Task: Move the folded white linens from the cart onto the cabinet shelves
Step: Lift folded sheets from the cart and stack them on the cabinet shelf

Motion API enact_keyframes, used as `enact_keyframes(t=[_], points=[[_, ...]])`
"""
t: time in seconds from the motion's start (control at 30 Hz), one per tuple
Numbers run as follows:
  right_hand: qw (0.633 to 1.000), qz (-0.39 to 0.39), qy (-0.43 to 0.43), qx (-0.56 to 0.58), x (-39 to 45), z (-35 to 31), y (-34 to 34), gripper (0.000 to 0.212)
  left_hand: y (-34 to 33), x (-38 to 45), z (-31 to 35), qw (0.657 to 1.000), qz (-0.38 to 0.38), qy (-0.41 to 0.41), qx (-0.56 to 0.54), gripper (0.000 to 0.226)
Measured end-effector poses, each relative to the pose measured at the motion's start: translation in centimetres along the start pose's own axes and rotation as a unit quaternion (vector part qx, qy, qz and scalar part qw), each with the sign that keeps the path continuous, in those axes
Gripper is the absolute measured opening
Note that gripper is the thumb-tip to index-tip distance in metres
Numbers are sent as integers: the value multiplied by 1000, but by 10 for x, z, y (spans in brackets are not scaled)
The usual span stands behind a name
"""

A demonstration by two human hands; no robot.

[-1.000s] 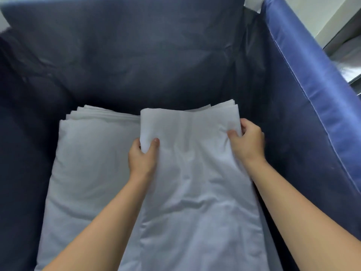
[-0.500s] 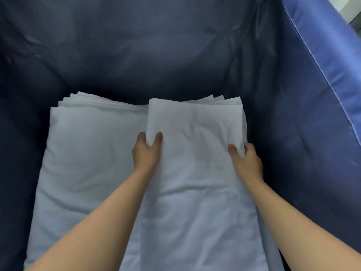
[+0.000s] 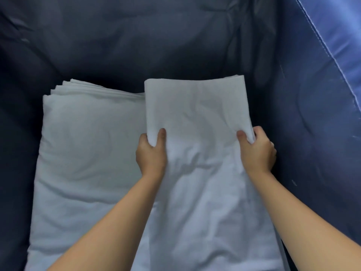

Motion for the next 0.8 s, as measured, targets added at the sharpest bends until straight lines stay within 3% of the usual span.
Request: enact_keyframes(t=[0.1, 0.17, 0.6, 0.8], points=[[992, -94, -78, 22, -4, 18, -20, 39, 5, 6, -9, 998, -5, 18, 57, 37], [987, -112, -103, 42, -17, 26, -22, 46, 13, -3, -16, 996, -9, 14, 87, 38], [984, -97, -147, -1, -128, 56, 25, 53, 50, -82, -82, 989, -34, 5, 143, 47], [979, -97, -180, -3, -166, 66, 46, 55, 71, -129, -126, 992, -41, 83, 88, 39]])
Point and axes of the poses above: each hand's wrist, its own x-axis towards the middle knuckle, its own y-axis out of the back of the hand, z = x × y, the point moved 5 cm from there along x, towards the middle knuckle, and after that the axes turned 11 degrees about y, right-handed, at the moved point
